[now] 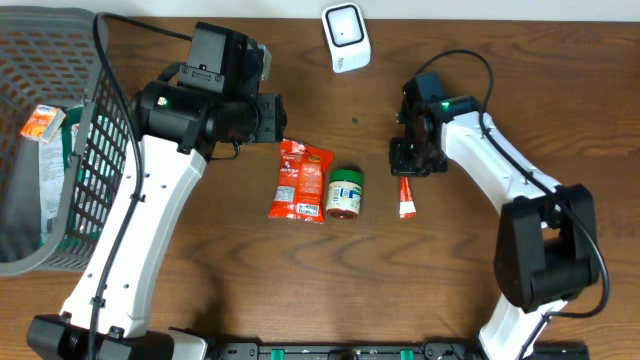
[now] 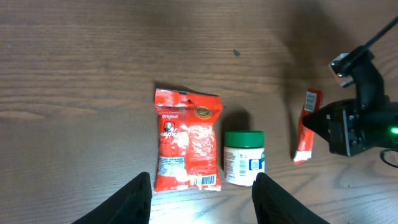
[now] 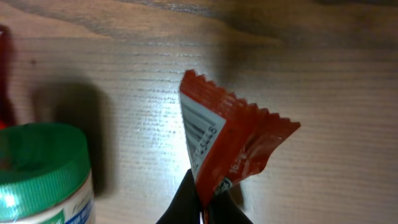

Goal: Scan the item barcode

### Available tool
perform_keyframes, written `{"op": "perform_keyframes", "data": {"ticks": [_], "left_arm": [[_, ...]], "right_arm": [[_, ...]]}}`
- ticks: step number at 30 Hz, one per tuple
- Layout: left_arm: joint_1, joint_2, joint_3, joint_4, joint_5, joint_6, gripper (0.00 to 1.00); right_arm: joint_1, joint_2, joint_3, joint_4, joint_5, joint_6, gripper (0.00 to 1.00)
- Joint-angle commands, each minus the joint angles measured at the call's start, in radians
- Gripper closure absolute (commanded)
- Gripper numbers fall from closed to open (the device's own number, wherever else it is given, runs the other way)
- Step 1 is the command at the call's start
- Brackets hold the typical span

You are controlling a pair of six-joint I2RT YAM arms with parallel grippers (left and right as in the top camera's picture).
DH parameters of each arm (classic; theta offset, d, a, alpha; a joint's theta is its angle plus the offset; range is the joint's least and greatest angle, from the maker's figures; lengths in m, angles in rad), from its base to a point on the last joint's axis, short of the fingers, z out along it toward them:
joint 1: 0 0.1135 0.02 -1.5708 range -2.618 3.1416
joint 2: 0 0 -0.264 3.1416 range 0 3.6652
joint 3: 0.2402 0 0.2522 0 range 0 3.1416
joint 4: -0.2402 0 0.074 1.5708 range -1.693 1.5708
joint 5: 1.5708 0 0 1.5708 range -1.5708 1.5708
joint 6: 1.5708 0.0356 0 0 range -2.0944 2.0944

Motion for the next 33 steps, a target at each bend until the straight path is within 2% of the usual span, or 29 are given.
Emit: {"op": "perform_keyframes", "data": {"ticks": [1,2,3,4,5,9,11,13,15,16,17,18,33], "left_arm": [[0.003,0.005,-0.001,-0.002,-0.014,-0.005,0.47],[0.003,0.005,-0.001,-0.002,-0.014,-0.005,0.47],[0.003,0.005,-0.001,-0.002,-0.015,-0.005,0.47],[0.003,0.005,-0.001,-0.002,-0.015,-0.005,0.47],[0.003,0.005,-0.001,-0.002,-0.015,-0.005,0.47],[0.003,0.005,-0.001,-0.002,-0.014,-0.005,0.47],[0.003,0.005,-0.001,-0.002,-0.015,-0.005,0.47],[0.003,0.006,-0.001,-0.002,-0.015,-0.005,0.46],[0.003,0.006,-0.001,-0.002,-0.015,-0.005,0.47],[0.003,0.006,-0.001,-0.002,-0.015,-0.005,0.47],[0.003,0.006,-0.001,-0.002,-0.014,-0.005,0.46],[0.003,0.006,-0.001,-0.002,-0.014,-0.005,0.47],[0.003,0.006,-0.001,-0.003,-0.015,-0.005,0.47]], "right_arm": [[0.013,0.021,0.001,0.016,-0.003,-0.016,0.96],[0.014,0.028,0.001,0.021,-0.003,-0.016,0.93],[0.014,0.030,0.001,0.024,-0.004,-0.016,0.81],[0.016,0.036,0.001,0.026,-0.005,-0.016,0.64],[0.016,0.038,0.001,0.026,-0.005,-0.016,0.57],[0.014,0.034,0.006,0.038,-0.005,-0.068,0.46],[0.014,0.022,0.024,0.020,-0.006,-0.069,0.46],[0.014,0.014,0.033,0.008,-0.006,-0.076,0.49],[0.010,0.005,0.036,0.008,-0.006,-0.076,0.67],[0.005,0.005,0.036,0.011,-0.006,-0.076,0.83],[0.002,0.005,0.037,0.014,-0.006,-0.076,0.95],[-0.003,0.005,0.036,0.016,-0.006,-0.076,0.99],[-0.012,0.007,-0.005,0.075,0.074,-0.084,0.99]]}}
